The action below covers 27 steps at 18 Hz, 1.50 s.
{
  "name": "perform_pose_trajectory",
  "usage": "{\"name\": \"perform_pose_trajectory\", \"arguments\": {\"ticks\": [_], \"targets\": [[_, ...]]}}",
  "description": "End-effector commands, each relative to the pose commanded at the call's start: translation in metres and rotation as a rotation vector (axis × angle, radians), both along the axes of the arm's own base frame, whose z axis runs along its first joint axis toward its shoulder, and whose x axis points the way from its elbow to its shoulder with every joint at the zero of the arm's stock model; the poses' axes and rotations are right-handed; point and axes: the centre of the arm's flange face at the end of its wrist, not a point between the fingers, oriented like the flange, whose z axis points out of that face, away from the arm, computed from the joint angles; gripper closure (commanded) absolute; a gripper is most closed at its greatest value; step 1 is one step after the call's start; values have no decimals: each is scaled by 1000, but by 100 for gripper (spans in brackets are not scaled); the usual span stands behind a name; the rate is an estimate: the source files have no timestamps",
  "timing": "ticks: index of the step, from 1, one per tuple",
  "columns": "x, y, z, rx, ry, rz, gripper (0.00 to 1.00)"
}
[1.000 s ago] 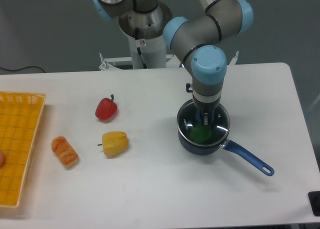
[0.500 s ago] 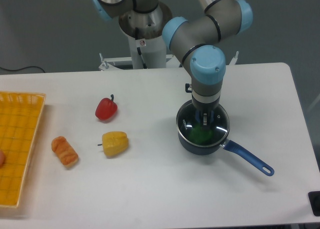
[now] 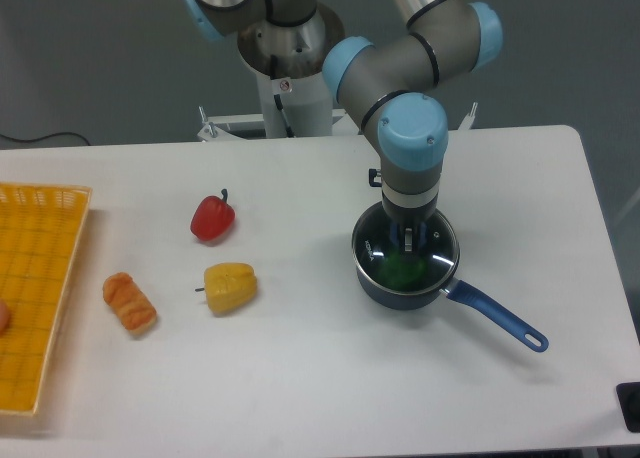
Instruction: Close the pot lid
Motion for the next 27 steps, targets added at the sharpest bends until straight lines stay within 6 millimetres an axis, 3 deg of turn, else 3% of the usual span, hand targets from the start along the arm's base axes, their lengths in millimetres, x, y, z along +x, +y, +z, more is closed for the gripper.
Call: {"name": "perform_pose_trajectory", "arguments": {"ticks": [27], "targets": [[1, -1, -8, -6, -6, -18, 45]]}}
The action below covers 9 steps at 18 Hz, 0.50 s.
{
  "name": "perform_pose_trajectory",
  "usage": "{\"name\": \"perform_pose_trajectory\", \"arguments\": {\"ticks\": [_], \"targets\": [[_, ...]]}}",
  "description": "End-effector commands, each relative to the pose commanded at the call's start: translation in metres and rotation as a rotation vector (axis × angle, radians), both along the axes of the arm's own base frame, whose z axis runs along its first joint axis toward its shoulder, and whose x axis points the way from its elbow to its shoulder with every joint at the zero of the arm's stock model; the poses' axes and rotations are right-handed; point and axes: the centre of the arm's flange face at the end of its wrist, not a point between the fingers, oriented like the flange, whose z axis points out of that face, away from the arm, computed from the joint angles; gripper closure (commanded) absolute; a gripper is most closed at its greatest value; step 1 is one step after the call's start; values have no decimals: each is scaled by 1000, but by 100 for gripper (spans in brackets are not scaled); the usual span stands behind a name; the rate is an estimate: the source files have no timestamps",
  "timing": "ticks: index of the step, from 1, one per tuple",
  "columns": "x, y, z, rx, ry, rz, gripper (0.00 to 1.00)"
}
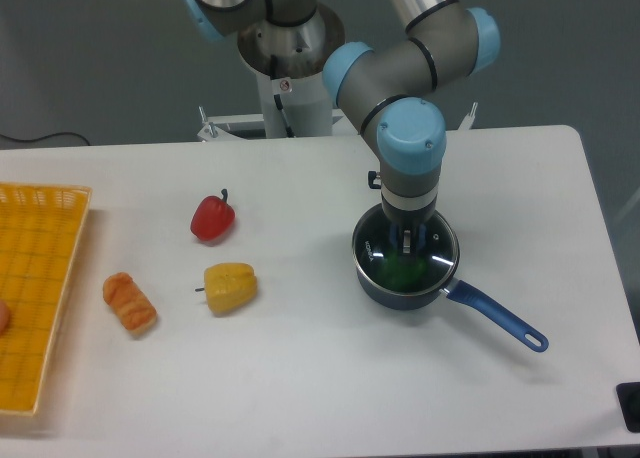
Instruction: Close the pot lid
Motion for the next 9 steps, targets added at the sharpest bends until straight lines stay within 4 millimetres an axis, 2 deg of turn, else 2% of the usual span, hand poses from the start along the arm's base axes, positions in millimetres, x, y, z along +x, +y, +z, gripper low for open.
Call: {"name": "perform_pose_trajectory", "arguments": {"ticks": [9], "targets": [[0, 0, 0, 0, 0, 0, 44]]}}
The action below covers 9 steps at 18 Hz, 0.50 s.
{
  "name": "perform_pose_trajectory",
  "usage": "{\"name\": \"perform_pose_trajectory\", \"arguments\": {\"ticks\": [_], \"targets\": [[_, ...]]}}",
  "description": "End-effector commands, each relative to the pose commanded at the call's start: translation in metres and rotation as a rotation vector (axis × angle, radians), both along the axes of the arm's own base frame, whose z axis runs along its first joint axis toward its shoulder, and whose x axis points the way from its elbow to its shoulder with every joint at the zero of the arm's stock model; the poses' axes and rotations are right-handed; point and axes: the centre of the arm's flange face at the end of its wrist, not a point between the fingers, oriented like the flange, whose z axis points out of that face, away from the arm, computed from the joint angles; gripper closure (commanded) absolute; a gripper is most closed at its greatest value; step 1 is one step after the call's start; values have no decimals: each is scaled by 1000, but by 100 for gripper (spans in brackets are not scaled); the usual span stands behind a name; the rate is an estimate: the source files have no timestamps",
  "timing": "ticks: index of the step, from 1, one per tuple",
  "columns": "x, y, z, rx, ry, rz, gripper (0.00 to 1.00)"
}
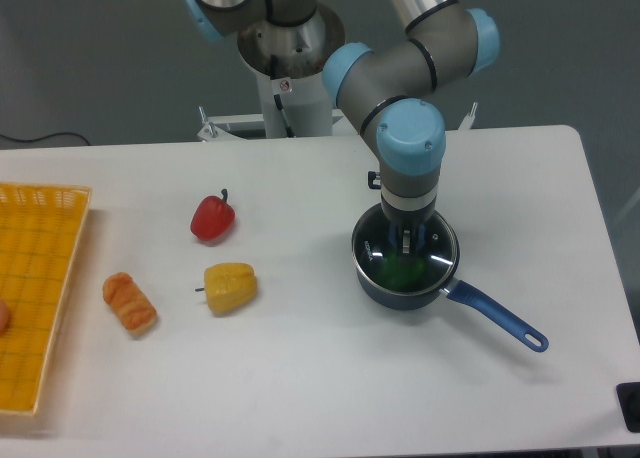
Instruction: Close the pot lid
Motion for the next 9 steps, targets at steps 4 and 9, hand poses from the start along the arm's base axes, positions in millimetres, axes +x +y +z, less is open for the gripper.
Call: {"name": "perform_pose_trajectory", "arguments": {"ticks": [4, 9], "targets": [[1, 1, 0, 0, 0, -2, 44], [0, 1, 0, 2, 4, -2, 43]]}}
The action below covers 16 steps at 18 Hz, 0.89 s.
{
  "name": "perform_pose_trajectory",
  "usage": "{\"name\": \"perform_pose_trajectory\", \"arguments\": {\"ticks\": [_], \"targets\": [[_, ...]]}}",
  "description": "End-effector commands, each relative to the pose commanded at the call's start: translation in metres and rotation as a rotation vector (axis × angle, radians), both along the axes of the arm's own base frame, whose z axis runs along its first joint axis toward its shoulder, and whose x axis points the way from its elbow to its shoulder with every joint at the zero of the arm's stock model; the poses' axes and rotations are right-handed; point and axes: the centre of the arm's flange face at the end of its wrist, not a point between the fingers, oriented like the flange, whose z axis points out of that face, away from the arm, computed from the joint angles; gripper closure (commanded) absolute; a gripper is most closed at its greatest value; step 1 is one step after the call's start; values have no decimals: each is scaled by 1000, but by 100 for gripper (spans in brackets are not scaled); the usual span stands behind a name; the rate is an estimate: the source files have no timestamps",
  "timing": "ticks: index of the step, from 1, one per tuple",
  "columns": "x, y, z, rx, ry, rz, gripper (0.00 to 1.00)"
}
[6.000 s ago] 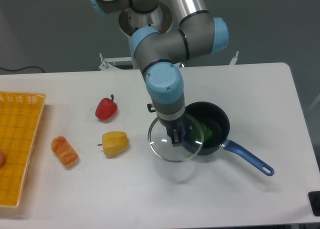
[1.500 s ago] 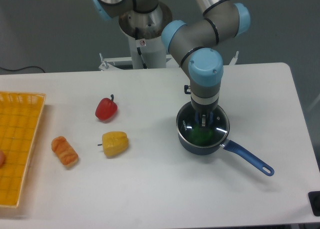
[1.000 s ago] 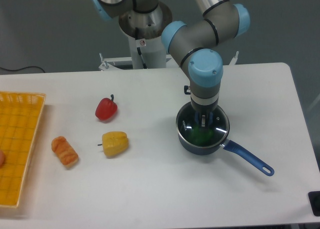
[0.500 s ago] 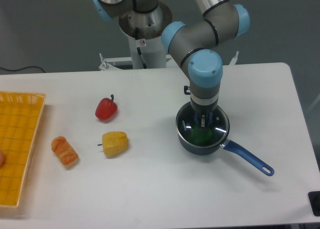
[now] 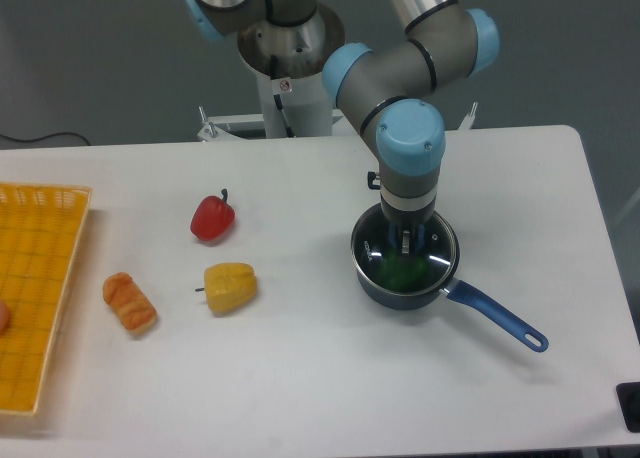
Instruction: Close the pot lid
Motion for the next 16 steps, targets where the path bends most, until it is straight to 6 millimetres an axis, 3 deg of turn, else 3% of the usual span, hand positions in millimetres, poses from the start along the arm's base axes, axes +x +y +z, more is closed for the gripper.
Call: {"name": "perform_pose_trajectory", "arguments": {"ticks": [9, 16], "targets": [[-1, -1, 0, -2, -1, -17, 35], [-2, -1, -2, -6, -3, -35, 36]]}}
